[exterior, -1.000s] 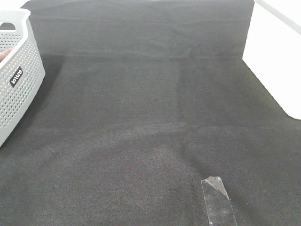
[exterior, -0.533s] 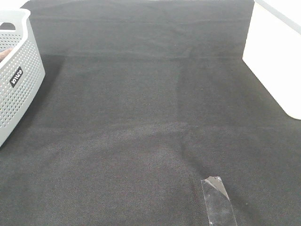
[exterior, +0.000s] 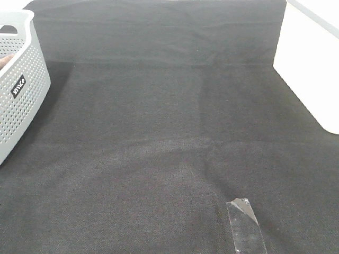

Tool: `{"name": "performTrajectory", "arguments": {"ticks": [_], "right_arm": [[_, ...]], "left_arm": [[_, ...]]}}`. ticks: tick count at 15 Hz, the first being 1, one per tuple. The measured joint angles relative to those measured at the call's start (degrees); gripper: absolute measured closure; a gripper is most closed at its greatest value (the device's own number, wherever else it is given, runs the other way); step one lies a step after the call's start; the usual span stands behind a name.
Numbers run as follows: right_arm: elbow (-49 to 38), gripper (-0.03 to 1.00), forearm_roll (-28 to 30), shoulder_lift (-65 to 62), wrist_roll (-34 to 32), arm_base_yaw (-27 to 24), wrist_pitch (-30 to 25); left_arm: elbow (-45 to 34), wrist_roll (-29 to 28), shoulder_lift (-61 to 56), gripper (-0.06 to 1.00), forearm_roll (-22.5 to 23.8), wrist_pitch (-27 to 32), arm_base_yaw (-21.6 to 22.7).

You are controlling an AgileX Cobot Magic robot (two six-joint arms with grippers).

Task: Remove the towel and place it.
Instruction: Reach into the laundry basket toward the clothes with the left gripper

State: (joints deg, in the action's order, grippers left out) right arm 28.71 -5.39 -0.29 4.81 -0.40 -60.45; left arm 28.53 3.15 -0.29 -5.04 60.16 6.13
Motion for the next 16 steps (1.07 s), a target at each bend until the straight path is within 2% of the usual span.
{"name": "performTrajectory", "arguments": {"ticks": [16], "right_arm": [[0.0, 0.19, 0.0, 0.0, 0.0, 0.0, 0.0]], "left_arm": [[0.0, 0.0, 0.0, -0.05, 0.0, 0.0, 0.0]]}}
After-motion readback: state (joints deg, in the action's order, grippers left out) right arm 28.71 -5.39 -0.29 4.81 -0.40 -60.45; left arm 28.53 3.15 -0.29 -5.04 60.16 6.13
